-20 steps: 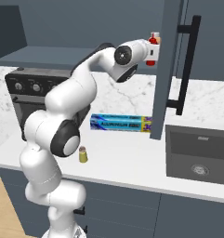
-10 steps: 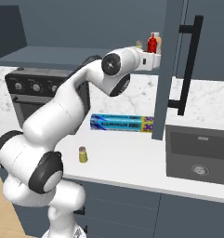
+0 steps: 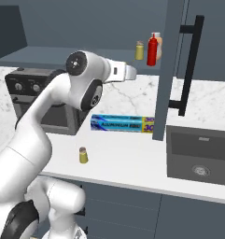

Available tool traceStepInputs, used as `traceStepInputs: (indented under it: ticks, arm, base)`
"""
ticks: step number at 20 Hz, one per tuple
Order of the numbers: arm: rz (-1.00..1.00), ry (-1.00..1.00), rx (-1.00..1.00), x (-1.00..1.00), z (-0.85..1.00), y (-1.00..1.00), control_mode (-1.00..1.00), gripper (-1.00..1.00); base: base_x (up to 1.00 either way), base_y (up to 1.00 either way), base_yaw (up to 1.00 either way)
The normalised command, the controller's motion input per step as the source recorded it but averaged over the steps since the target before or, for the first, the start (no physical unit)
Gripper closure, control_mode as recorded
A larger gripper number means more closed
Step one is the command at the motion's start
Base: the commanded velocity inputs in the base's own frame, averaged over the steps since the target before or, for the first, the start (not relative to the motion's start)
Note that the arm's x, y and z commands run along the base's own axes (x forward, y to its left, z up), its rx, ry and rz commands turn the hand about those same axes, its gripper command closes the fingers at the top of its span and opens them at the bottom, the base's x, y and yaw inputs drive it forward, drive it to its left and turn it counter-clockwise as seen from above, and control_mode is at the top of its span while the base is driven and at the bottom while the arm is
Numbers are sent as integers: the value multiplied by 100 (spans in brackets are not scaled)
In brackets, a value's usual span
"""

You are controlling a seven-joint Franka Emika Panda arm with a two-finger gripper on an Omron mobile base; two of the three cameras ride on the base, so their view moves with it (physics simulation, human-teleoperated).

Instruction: Put the shaker and condiment bottle from the counter next to their counterparts in the cabinet.

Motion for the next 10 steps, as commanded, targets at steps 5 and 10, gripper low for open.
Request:
traceStepInputs:
  ticks: [5, 10]
  arm:
    - [32, 29, 0, -78, -98, 22, -100, -100]
    - [35, 23, 0, -9, -100, 3, -100, -100]
  base:
    - [0, 0, 0]
    - [0, 0, 0]
